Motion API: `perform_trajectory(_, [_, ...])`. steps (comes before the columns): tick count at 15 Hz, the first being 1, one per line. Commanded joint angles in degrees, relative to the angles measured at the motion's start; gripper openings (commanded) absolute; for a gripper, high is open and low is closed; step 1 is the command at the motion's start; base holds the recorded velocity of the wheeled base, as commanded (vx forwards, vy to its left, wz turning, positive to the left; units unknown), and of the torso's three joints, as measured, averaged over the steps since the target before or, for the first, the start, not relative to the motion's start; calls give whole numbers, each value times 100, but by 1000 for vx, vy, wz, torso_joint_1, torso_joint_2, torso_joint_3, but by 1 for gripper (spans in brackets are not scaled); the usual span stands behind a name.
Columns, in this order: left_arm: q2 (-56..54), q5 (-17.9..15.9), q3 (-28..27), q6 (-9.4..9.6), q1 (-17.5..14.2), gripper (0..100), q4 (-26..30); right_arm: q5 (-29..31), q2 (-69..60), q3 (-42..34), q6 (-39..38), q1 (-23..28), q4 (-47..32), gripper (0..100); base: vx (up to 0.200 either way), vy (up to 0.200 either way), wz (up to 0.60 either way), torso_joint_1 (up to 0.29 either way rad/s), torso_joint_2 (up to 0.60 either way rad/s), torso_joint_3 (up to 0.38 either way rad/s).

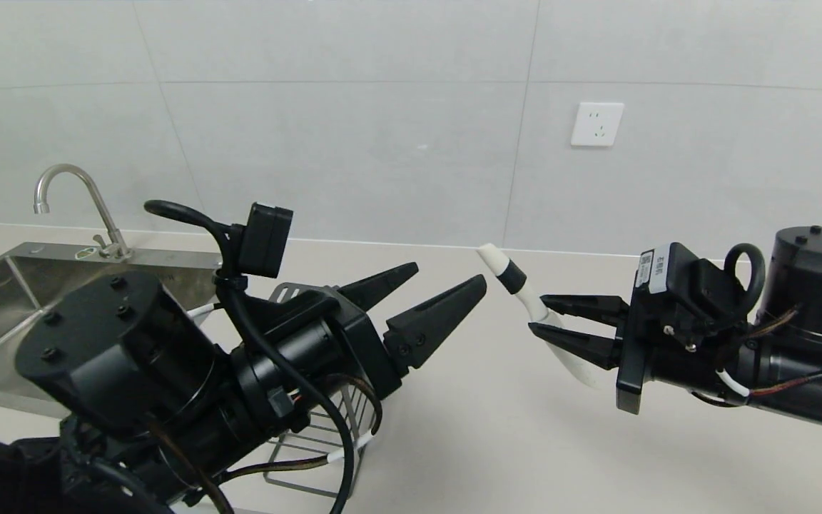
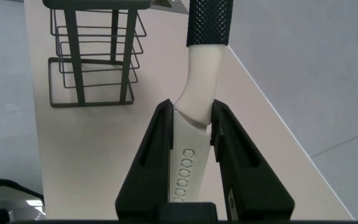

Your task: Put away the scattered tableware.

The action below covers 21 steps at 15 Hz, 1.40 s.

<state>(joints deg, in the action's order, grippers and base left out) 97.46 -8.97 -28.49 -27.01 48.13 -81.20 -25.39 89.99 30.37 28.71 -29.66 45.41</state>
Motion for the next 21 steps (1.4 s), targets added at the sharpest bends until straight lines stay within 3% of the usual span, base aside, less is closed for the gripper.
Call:
perform_trajectory(1, [440,1,-16,197,30,100,-361,-1,-8,48,3,-5,12,0,0,0,0,0,0,0])
perform_trajectory(4, [976,10,-51,293,118,100,-880,-1,1,66,3,-5,3,0,0,0,0,0,0,0])
perform_trajectory(11, [1301,10,-640,337,364,100,-880,-1,10,75,3,-40,3,0,0,0,0,0,0,0])
perform_trajectory(14, [1539,10,-913,689,355,100,-880,-10,10,75,3,-49,3,0,0,0,0,0,0,0])
perform_trajectory(15, [1609,1,-974,724,355,100,-880,-10,10,75,3,-49,3,0,0,0,0,0,0,0])
perform_trajectory(21, [1741,-149,-1264,636,285,100,-880,-18,1,92,3,-57,12,0,0,0,0,0,0,0])
